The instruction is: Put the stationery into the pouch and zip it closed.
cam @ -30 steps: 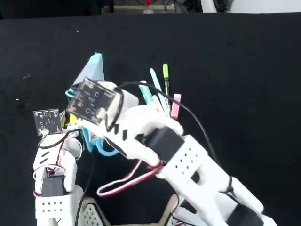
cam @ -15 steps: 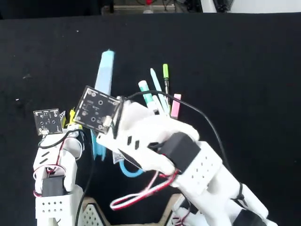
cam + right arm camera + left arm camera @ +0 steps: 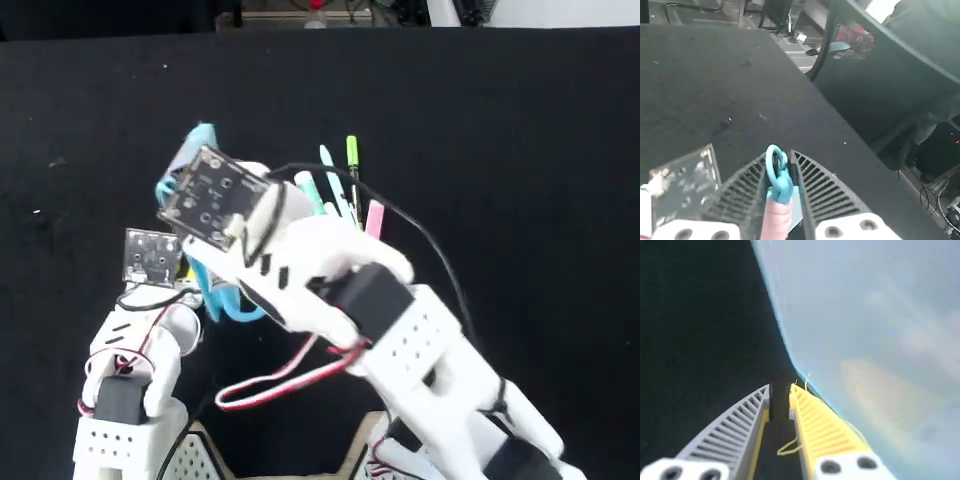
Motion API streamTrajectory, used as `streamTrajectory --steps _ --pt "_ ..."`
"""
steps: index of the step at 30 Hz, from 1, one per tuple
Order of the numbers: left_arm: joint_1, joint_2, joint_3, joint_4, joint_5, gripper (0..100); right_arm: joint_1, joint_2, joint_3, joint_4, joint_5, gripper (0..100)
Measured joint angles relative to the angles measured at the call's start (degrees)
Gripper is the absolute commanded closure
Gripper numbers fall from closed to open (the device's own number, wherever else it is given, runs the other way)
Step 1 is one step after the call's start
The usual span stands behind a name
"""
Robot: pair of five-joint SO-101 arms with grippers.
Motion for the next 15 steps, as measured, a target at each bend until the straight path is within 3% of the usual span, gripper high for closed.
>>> streamTrajectory --steps 10,15 --pt "0.79 0.09 2.11 -6.59 -0.18 92 -0.44 3.34 -0.26 -1.32 -0.26 98.8" --pt "0.79 0.00 2.29 -8.09 4.84 92 -0.35 -0.26 -0.18 4.57 -5.45 98.8"
